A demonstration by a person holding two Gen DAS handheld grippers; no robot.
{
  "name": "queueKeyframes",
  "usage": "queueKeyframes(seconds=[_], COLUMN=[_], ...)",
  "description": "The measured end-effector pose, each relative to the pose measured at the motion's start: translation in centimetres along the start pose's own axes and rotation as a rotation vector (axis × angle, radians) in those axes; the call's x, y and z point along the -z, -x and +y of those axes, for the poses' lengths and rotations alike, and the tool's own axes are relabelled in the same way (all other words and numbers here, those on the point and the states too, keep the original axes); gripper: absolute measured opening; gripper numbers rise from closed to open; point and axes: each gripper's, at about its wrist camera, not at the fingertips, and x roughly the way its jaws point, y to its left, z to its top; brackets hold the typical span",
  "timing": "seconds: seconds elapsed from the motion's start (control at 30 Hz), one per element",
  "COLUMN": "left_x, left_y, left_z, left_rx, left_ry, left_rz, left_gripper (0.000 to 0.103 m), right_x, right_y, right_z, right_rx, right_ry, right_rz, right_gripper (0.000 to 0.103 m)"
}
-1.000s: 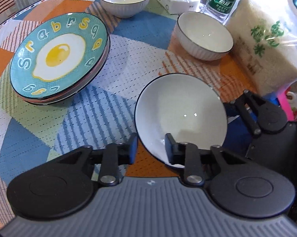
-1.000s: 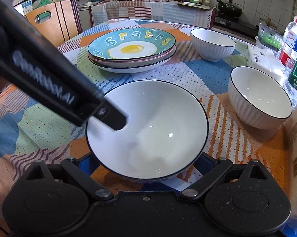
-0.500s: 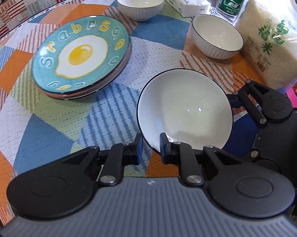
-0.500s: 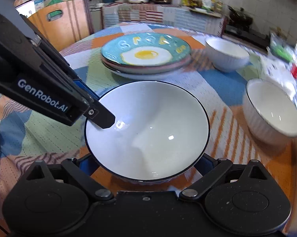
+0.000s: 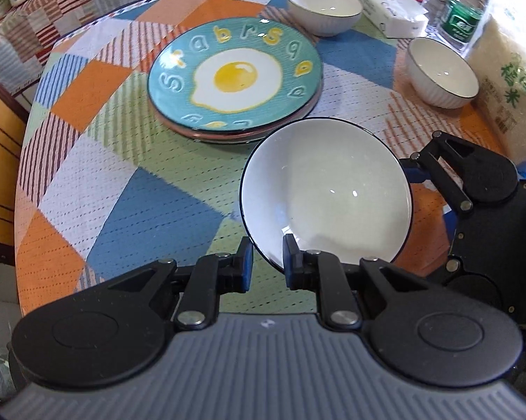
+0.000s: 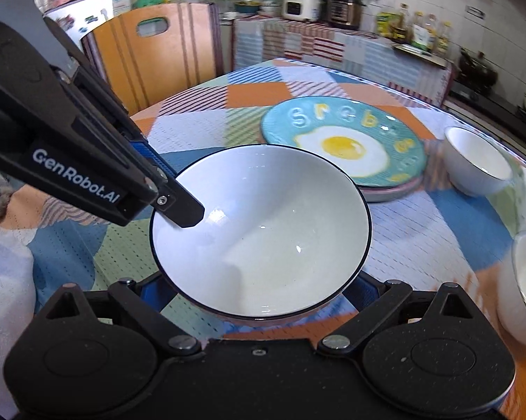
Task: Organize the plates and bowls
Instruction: 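Carry the white bowl beside the plate stack and open both grippers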
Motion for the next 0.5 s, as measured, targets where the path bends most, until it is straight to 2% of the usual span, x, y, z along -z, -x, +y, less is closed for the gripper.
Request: queueKeyframes(seconds=[0.5], left_x=[0.2], left_y=[-2.6], left_z=[1.6], left_rx=[-0.014], left_ry=[0.061], left_rz=[0.06], left_gripper=[0.017], right_x=[-0.2], right_y=[-2.5], right_z=[1.0], right_rx=[-0.026], right_ry=[0.019], right_rz=[0.05], right_gripper=[0.099])
